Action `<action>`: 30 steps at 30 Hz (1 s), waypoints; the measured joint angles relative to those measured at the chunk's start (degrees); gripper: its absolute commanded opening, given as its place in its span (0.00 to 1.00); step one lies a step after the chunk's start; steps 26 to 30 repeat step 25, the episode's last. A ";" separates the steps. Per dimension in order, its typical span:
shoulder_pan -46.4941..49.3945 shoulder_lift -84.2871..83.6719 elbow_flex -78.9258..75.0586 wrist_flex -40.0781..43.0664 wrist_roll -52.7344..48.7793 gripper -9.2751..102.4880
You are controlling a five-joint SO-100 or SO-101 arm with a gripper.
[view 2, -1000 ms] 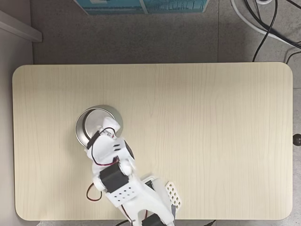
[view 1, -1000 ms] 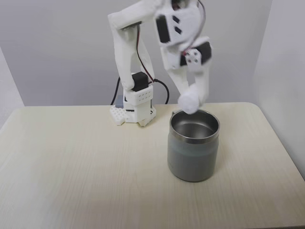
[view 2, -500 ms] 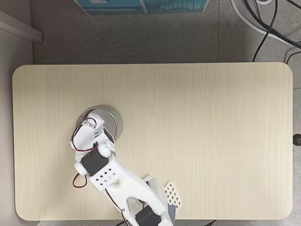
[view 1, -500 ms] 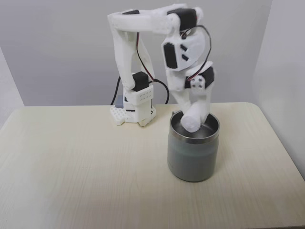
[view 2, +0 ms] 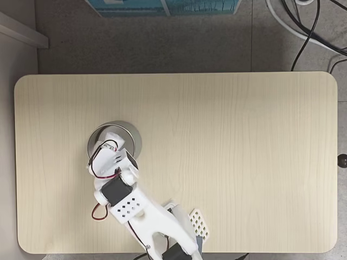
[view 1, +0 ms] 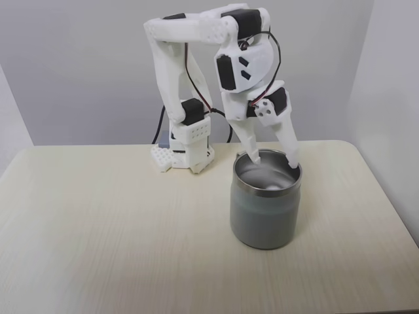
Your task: Grasp a dressing and put it in the cup.
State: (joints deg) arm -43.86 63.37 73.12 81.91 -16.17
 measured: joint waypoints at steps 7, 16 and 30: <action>-0.18 0.00 0.00 1.58 0.00 0.32; -1.85 -0.26 0.00 2.02 0.00 0.31; -1.85 -0.26 0.00 2.55 0.00 0.31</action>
